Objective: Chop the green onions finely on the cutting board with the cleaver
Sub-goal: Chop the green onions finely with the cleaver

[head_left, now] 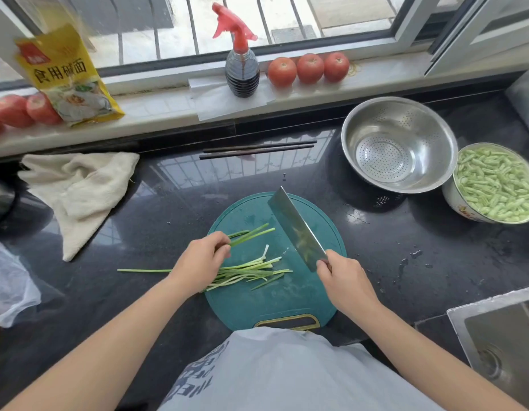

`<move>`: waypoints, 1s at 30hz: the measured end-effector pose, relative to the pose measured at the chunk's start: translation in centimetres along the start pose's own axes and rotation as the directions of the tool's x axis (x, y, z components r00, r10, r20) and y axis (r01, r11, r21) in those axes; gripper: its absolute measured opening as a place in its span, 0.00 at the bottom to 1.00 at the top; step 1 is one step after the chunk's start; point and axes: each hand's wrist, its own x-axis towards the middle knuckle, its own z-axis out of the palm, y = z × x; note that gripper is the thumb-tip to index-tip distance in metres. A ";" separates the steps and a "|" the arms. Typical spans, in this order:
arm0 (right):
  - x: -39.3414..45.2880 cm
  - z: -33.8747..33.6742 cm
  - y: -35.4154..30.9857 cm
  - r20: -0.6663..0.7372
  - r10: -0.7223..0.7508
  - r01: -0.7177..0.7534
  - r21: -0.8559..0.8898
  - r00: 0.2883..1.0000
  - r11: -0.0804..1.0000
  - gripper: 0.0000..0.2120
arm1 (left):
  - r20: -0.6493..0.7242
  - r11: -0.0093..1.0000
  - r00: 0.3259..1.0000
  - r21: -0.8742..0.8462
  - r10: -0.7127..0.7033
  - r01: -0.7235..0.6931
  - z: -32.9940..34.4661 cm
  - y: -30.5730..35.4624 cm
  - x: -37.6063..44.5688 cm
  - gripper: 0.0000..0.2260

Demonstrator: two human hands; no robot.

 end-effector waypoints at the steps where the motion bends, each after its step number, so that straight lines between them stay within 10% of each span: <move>1: 0.0 -0.1 -0.1 0.000 0.000 0.000 0.000 1.000 1.000 0.14 | -0.010 1.000 1.000 -0.016 0.008 -0.008 -0.5 0.1 0.4 0.03; 13: 0.4 -0.8 -0.7 -0.012 -0.003 0.003 0.005 1.000 1.000 0.13 | 0.012 0.745 0.973 0.641 0.229 -0.183 0.5 -1.7 2.0 0.12; 24: 1.0 -0.8 -1.2 -0.003 -0.009 0.009 -0.018 1.000 1.000 0.12 | -0.008 0.741 0.953 0.631 0.302 -0.229 3.7 1.5 4.0 0.10; 30: 1.0 -1.0 -1.6 0.006 -0.028 0.028 -0.015 1.000 0.999 0.14 | -0.234 0.916 0.930 0.355 0.282 -0.188 0.6 -0.8 1.9 0.09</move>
